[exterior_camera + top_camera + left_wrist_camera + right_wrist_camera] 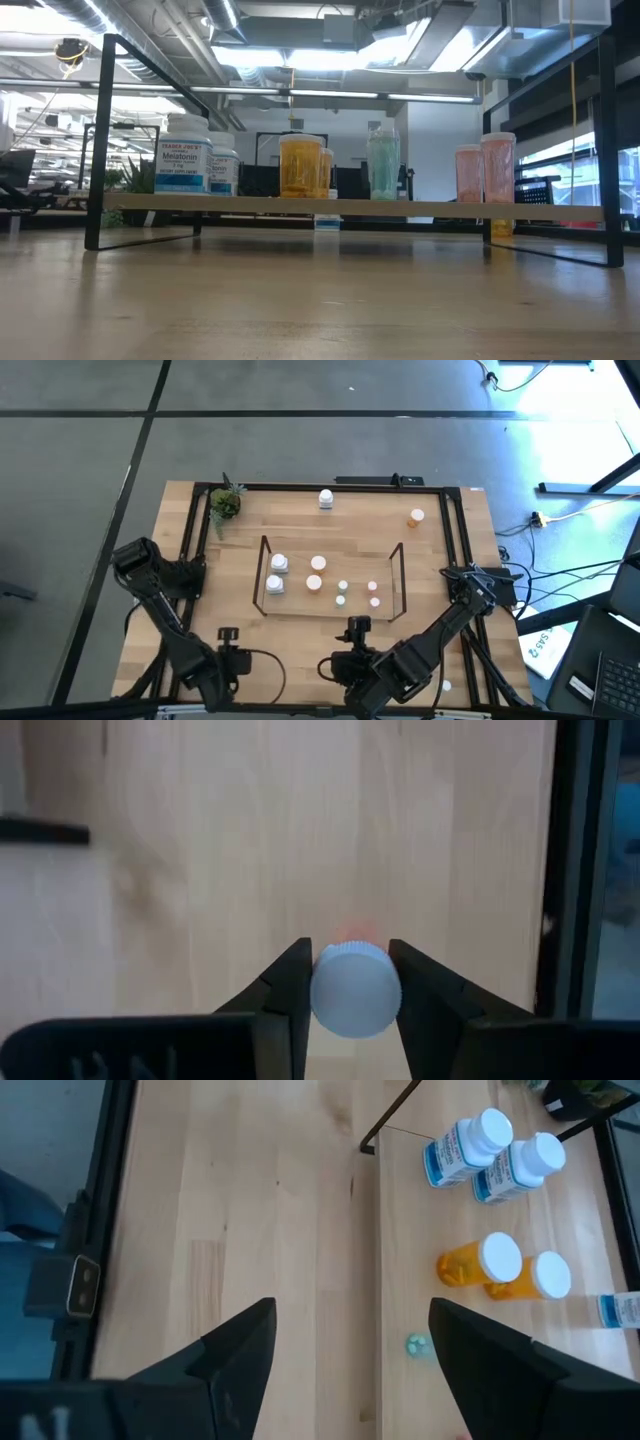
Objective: Pick and place medicine bottles onto shelf by color
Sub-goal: Move the pink bottle on the table
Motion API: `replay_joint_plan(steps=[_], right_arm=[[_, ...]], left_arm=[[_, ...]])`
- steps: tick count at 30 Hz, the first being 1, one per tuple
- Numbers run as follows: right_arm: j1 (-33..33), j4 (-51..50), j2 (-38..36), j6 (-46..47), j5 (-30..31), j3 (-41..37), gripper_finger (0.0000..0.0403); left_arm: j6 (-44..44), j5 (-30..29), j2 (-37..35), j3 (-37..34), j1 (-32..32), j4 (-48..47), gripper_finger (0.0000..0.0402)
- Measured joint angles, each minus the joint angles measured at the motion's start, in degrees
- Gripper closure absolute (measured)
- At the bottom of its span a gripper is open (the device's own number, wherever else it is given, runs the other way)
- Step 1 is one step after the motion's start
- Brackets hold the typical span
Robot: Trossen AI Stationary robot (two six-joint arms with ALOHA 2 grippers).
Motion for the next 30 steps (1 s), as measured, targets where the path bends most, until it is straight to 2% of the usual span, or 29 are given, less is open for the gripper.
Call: replay_joint_plan(steps=[6,12,15,21,30], right_arm=[[1.12,-1.63,0.00,1.91,0.30,0.02,0.0139],[3.11,-1.68,-0.45,5.22,0.60,0.02,0.0139],[4.30,-1.79,-1.97,6.56,3.68,0.02,0.0139],[5.28,-1.75,-4.75,6.69,10.69,0.07,0.0139],[3.74,-1.69,-5.33,6.71,7.65,0.09,0.0139]], left_arm=[[10.78,-1.03,0.00,2.14,6.29,1.41,0.0300],[22.72,-1.59,0.00,2.27,11.95,9.05,0.0300],[27.33,-1.94,0.00,2.27,14.10,12.80,0.0300],[33.62,-3.79,0.00,2.27,17.03,19.68,0.0300],[36.09,-4.39,2.47,2.25,19.04,21.46,0.0300]])
